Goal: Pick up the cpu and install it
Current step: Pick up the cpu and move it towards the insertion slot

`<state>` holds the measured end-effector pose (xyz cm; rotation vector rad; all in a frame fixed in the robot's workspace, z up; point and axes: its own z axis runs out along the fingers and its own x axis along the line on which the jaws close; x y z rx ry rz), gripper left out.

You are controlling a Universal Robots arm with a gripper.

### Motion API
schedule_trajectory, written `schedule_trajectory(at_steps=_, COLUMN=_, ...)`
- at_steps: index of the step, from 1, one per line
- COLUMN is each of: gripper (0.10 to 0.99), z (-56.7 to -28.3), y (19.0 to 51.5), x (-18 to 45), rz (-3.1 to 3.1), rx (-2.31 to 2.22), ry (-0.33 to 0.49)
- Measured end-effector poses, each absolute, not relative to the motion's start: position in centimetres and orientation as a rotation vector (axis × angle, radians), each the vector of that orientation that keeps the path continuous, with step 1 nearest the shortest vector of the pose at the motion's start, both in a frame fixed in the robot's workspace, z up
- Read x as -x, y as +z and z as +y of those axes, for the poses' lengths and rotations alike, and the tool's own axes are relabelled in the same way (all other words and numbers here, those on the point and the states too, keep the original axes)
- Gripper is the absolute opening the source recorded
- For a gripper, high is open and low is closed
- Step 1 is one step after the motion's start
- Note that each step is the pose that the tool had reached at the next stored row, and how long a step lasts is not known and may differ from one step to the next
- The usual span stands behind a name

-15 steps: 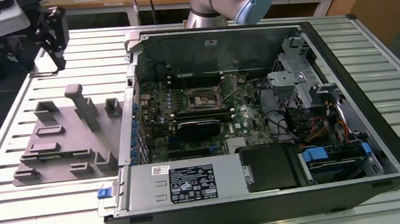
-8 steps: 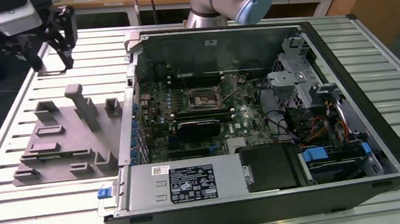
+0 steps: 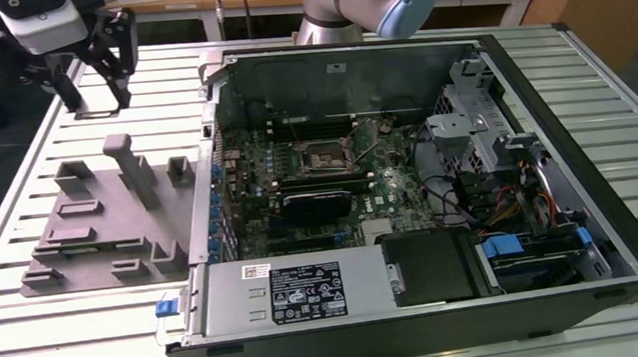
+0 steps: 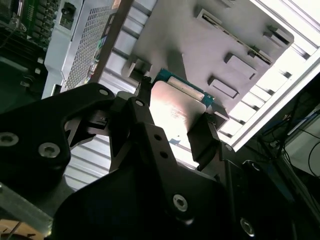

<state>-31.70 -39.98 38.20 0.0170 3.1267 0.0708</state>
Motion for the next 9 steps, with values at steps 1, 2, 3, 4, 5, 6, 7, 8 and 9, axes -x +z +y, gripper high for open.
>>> schedule_trajectory(at_steps=1, gripper=0.541, z=-40.0, y=38.2, x=31.5, rz=3.127, rx=-0.017, ry=0.071)
schedule_trajectory(at_steps=2, gripper=0.541, z=-39.9, y=38.2, x=31.3, rz=3.127, rx=-0.017, ry=0.071)
schedule_trajectory(at_steps=3, gripper=0.541, z=-39.9, y=38.2, x=31.1, rz=3.127, rx=-0.017, ry=0.071)
schedule_trajectory(at_steps=4, gripper=0.541, z=-39.9, y=38.2, x=30.9, rz=3.127, rx=-0.017, ry=0.071)
schedule_trajectory(at_steps=5, gripper=0.541, z=-39.9, y=38.2, x=30.7, rz=3.127, rx=-0.017, ry=0.071)
schedule_trajectory(at_steps=6, gripper=0.541, z=-39.9, y=38.2, x=30.6, rz=3.127, rx=-0.017, ry=0.071)
schedule_trajectory(at_steps=7, gripper=0.541, z=-39.9, y=38.2, x=30.4, rz=3.127, rx=-0.017, ry=0.071)
schedule_trajectory(at_steps=8, gripper=0.541, z=-39.8, y=38.2, x=30.2, rz=3.127, rx=-0.017, ry=0.071)
schedule_trajectory(at_steps=9, gripper=0.541, z=-39.8, y=38.2, x=30.0, rz=3.127, rx=-0.017, ry=0.071)
